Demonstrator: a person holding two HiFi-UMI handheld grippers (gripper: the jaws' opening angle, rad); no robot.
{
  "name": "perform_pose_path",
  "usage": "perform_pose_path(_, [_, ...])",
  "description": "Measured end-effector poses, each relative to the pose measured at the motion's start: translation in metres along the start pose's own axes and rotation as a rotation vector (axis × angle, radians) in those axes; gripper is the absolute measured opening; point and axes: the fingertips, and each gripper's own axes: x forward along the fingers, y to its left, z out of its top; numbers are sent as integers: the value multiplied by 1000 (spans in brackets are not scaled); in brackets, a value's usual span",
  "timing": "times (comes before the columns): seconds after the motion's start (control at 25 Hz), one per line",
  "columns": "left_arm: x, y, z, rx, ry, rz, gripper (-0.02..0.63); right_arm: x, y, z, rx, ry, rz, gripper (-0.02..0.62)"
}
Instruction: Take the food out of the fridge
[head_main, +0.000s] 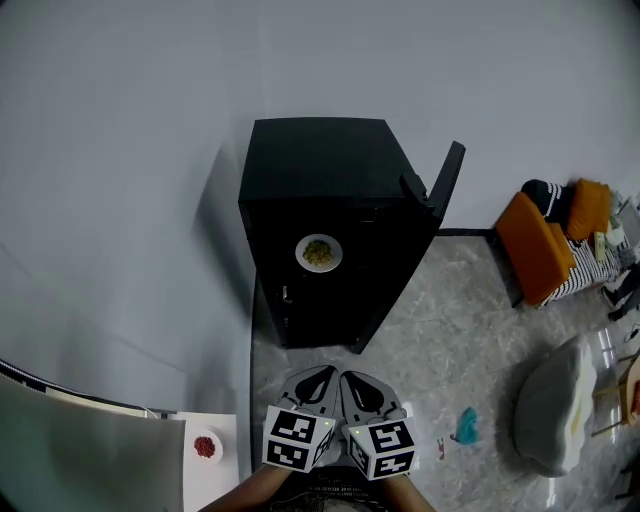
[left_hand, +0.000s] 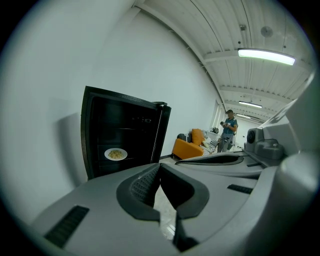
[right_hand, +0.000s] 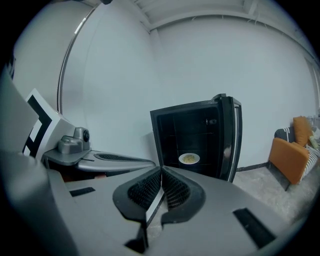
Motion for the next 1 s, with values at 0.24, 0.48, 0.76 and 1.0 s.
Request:
perform_pose_path(0.24, [37, 19, 21, -15, -6, 55, 14, 33, -30, 19, -18, 2, 55, 23])
perform_pose_path(0.48, [80, 30, 36, -40, -4, 122, 14, 63, -65, 38, -45, 6, 123, 23])
perform_pose_path(0.76, [121, 32, 49, -73, 0, 196, 14, 82, -106, 53, -55, 9, 198, 23])
perform_pose_path(1.0, [151, 29, 55, -131, -29, 263, 14, 86, -137, 63, -75, -3, 264, 23])
